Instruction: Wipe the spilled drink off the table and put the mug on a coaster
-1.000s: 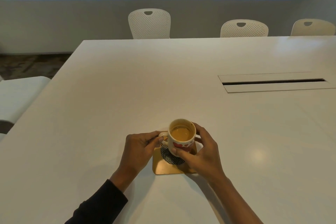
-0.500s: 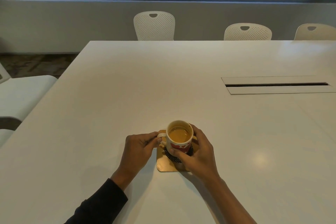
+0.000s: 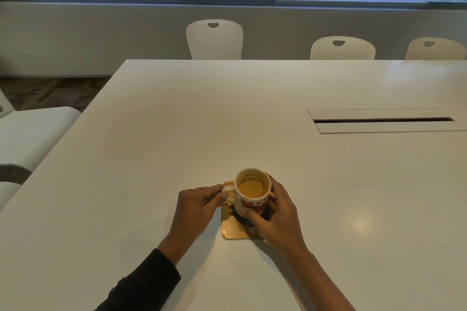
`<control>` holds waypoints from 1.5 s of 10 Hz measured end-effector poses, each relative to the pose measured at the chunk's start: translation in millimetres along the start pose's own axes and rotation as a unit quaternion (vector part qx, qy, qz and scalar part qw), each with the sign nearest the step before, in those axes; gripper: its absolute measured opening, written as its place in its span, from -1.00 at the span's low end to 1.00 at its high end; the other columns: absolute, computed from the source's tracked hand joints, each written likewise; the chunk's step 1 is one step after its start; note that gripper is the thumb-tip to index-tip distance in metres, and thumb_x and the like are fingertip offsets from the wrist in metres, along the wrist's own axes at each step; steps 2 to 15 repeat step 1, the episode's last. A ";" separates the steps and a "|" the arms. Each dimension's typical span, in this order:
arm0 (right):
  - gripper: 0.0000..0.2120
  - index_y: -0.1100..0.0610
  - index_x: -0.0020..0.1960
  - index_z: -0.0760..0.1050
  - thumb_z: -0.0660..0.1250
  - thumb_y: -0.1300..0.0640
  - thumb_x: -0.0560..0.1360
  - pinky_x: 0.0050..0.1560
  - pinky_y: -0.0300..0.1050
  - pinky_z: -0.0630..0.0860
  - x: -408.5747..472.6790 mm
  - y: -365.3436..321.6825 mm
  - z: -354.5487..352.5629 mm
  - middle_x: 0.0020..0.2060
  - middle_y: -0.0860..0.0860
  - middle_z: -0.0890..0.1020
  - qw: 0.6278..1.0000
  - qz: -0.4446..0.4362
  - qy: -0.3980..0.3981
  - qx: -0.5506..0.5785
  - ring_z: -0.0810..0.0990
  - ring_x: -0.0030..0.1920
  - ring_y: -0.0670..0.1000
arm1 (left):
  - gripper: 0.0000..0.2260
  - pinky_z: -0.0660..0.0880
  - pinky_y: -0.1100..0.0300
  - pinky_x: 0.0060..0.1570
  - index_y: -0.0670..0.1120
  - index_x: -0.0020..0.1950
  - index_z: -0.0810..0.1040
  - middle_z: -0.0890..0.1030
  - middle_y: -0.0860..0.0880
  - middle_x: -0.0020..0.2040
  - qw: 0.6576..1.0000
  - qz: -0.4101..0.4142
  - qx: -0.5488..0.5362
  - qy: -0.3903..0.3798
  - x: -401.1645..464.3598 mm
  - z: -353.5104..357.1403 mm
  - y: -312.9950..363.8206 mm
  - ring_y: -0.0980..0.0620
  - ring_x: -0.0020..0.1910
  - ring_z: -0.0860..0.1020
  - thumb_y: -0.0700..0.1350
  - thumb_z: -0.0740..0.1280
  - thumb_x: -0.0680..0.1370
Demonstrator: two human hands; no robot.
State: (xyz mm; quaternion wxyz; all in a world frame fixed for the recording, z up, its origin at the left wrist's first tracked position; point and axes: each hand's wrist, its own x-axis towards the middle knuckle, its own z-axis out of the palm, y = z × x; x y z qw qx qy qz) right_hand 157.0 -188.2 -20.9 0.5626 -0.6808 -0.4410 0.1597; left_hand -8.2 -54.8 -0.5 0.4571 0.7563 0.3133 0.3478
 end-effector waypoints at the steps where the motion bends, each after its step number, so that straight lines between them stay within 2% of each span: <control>1: -0.16 -0.15 0.56 0.30 0.63 -0.18 0.41 0.29 -0.06 0.63 -4.2 4.9 -5.4 0.42 -0.23 0.53 0.999 0.000 -0.036 -0.004 0.52 0.43 -0.09 | -0.78 0.70 0.05 -0.01 0.07 0.15 0.71 0.77 0.15 -0.02 1.000 -0.011 -0.006 -0.007 -1.7 -1.8 0.5 0.14 -0.05 0.73 -0.09 0.49 0.51; 15: -0.16 -0.15 0.56 0.30 0.63 -0.18 0.41 0.29 -0.06 0.63 -4.2 4.9 -5.4 0.42 -0.23 0.53 0.999 0.000 -0.036 -0.004 0.52 0.43 -0.09 | -0.78 0.70 0.05 -0.01 0.07 0.15 0.71 0.77 0.15 -0.02 1.000 -0.011 -0.006 -0.007 -1.7 -1.8 0.5 0.14 -0.05 0.73 -0.09 0.49 0.51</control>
